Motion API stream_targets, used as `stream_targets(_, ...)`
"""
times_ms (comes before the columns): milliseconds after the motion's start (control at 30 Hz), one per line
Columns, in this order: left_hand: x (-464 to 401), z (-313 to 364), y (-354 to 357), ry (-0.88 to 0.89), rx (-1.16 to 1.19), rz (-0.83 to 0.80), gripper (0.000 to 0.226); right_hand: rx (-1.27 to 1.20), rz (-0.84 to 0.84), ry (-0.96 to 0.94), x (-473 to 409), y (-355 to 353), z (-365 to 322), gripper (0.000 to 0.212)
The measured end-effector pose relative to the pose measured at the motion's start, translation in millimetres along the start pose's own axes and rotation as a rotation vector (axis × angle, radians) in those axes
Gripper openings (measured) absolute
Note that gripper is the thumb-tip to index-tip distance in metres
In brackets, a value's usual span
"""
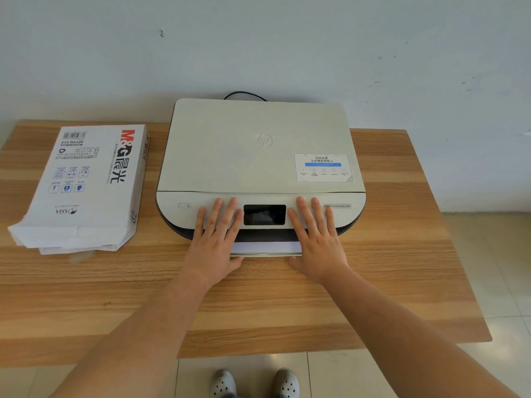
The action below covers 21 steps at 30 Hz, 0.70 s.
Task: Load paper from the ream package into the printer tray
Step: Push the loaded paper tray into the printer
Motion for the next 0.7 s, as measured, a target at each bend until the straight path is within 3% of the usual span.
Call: stream_targets(700,-7,-2,19,0.010,-0.018,0.126,0.110,-0.009,0.129,0.012,-8,20,-1,0.098)
Point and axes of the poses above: each hand's wrist, its own x-axis away from the middle knuckle, its own y-axis out of the palm, z = x × y, the point moved 3 cm from there along -x, towards the middle knuckle, and after that the axes turned 10 degrees about y, right-handed, at the moved point
